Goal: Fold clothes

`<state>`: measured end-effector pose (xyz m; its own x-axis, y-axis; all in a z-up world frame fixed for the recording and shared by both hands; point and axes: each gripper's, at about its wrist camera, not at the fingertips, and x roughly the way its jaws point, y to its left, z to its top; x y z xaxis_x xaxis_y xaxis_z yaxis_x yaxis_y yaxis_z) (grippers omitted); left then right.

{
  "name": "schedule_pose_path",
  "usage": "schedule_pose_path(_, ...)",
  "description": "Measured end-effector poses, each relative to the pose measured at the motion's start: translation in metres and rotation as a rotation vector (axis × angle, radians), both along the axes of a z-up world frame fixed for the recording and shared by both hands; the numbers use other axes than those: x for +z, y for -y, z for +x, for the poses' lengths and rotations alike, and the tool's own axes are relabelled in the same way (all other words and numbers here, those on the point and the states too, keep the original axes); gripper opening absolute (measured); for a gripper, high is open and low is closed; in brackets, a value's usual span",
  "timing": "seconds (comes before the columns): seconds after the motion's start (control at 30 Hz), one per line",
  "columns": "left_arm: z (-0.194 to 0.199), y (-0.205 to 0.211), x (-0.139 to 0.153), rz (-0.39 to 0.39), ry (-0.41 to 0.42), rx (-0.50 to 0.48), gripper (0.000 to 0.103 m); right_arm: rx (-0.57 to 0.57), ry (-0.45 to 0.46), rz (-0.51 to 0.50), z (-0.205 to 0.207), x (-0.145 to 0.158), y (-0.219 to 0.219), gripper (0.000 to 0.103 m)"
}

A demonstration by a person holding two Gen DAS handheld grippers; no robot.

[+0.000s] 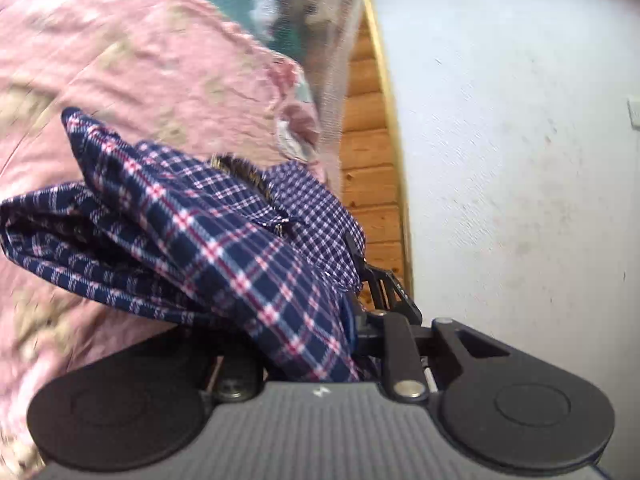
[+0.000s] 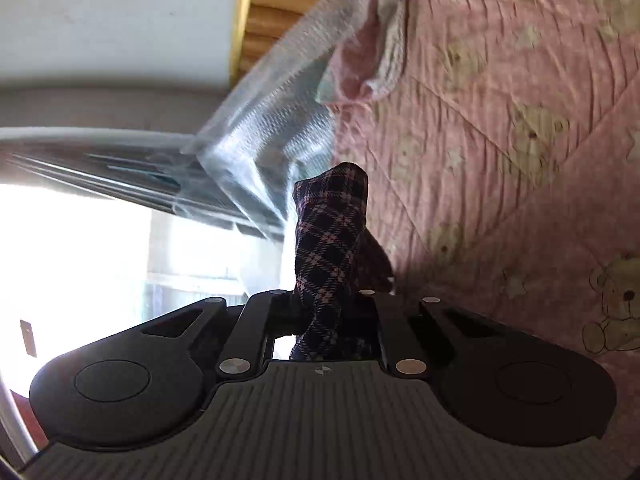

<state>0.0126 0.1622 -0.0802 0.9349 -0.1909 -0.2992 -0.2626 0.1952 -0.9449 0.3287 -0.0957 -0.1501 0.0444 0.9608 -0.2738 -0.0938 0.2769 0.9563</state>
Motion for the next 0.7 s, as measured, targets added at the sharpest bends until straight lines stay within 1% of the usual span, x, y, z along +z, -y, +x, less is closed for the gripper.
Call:
schedule_pose_path(0.07,0.036,-0.031,0.037,0.078,0.031,-0.129,0.020,-0.108,0.038,0.042,0.010,0.037,0.030,0.009)
schedule_pose_path(0.1,0.049,-0.033,0.050,0.112,0.066,-0.221,0.020,-0.171,0.063,0.058,0.011,0.055,0.048,0.009)
schedule_pose_path(0.13,0.054,-0.020,0.060,0.155,0.097,-0.327,0.020,-0.242,0.098,0.067,0.009,0.072,0.069,0.009)
schedule_pose_path(0.17,0.067,-0.013,0.069,0.204,0.117,-0.439,0.020,-0.315,0.136,0.073,0.002,0.085,0.092,0.009)
schedule_pose_path(0.2,0.074,-0.005,0.070,0.237,0.127,-0.542,0.020,-0.387,0.172,0.079,-0.006,0.096,0.114,0.009)
schedule_pose_path(0.23,0.083,0.002,0.068,0.277,0.137,-0.651,0.020,-0.440,0.177,0.061,-0.019,0.091,0.125,0.009)
schedule_pose_path(0.27,0.094,0.007,0.065,0.312,0.141,-0.751,0.020,-0.481,0.160,0.027,-0.036,0.077,0.130,0.009)
schedule_pose_path(0.3,0.108,0.009,0.053,0.328,0.131,-0.839,0.020,-0.522,0.144,-0.008,-0.053,0.062,0.134,0.009)
schedule_pose_path(0.37,0.131,0.019,0.008,0.324,0.090,-1.019,0.020,-0.603,0.110,-0.077,-0.086,0.033,0.142,0.010)
schedule_pose_path(0.4,0.147,0.018,-0.027,0.320,0.033,-1.079,0.021,-0.643,0.093,-0.111,-0.103,0.019,0.146,0.010)
schedule_pose_path(0.47,0.174,0.015,-0.108,0.292,-0.140,-1.163,0.023,-0.723,0.059,-0.181,-0.137,-0.010,0.154,0.013)
schedule_pose_path(0.5,0.184,0.016,-0.144,0.301,-0.225,-1.200,0.023,-0.762,0.042,-0.216,-0.154,-0.025,0.158,0.013)
schedule_pose_path(0.53,0.186,0.020,-0.168,0.335,-0.281,-1.233,0.020,-0.802,0.025,-0.251,-0.170,-0.039,0.162,0.014)
schedule_pose_path(0.57,0.184,0.022,-0.179,0.330,-0.269,-1.259,0.020,-0.841,0.007,-0.286,-0.187,-0.054,0.166,0.015)
schedule_pose_path(0.6,0.179,0.021,-0.180,0.307,-0.231,-1.255,0.020,-0.881,-0.011,-0.321,-0.204,-0.068,0.170,0.013)
schedule_pose_path(0.63,0.177,0.017,-0.181,0.278,-0.211,-1.246,0.021,-0.920,-0.028,-0.357,-0.221,-0.083,0.174,0.016)
schedule_pose_path(0.67,0.175,0.013,-0.182,0.250,-0.192,-1.237,0.022,-0.950,-0.025,-0.375,-0.229,-0.085,0.177,0.029)
schedule_pose_path(0.7,0.176,0.009,-0.183,0.232,-0.183,-1.228,0.025,-0.973,-0.008,-0.382,-0.231,-0.079,0.179,0.032)
